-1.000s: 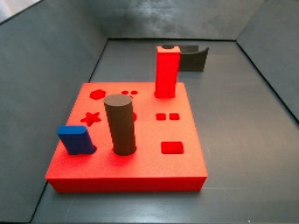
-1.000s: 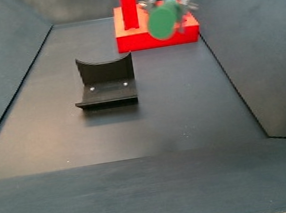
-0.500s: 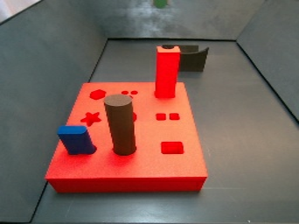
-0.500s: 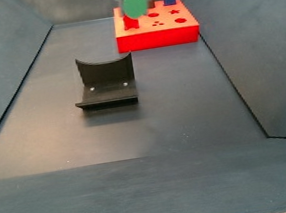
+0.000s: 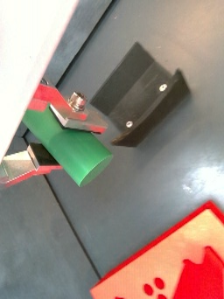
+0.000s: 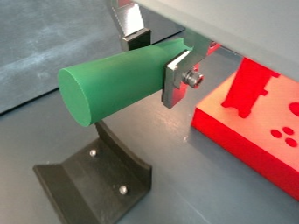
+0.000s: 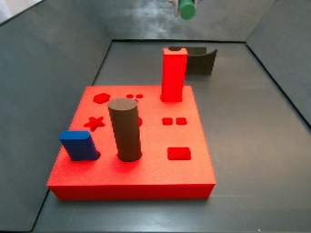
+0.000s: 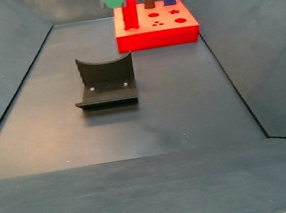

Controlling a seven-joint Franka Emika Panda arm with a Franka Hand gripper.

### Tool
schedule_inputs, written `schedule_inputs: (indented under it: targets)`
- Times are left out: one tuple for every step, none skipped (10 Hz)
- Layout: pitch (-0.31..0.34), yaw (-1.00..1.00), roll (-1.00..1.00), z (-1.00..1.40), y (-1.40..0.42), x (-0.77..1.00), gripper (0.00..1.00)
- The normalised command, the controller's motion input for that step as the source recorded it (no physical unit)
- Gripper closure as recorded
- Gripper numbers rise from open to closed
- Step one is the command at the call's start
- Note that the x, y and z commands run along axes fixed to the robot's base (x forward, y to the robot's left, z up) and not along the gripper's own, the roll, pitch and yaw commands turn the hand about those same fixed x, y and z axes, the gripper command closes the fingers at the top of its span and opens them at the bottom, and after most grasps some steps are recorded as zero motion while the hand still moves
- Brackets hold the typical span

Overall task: Pick up the round object. Move up. Place the round object on the fixture. Regrasp the round object. Move to above the board. Insert the round object.
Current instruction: Place the round object on the fixture.

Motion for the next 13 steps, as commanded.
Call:
schedule_inputs:
  targets:
    - [0.058,-0.12,-1.00,0.12,0.83,0.60,1.00]
    - [0.060,-0.12,-1.00,0.12,0.82,0.54,1.00]
    - [0.075,-0.14,-1.00,0.05,0.64,0.42,1.00]
    - [0.084,-0.14,-1.00,0.02,0.47,0.35,1.00]
    - [0.093,-0.14,-1.00,0.01,0.29,0.28,1.00]
    - [0.101,-0.14,-1.00,0.01,0.13,0.21,1.00]
    - [0.103,-0.16,-1.00,-0.01,0.08,0.12,1.00]
    - [0.091,-0.17,-1.00,0.00,0.07,0.07,1.00]
    - [0.083,-0.18,-0.98,0.00,0.06,0.07,1.00]
    - [0.052,-0.15,-0.68,-0.02,0.05,0.08,1.00]
    - [0.042,-0.13,-0.50,-0.02,0.05,0.08,1.00]
    - [0.035,-0.11,-0.32,-0.02,0.04,0.08,1.00]
    - [0.025,-0.10,-0.25,-0.01,0.03,0.08,1.00]
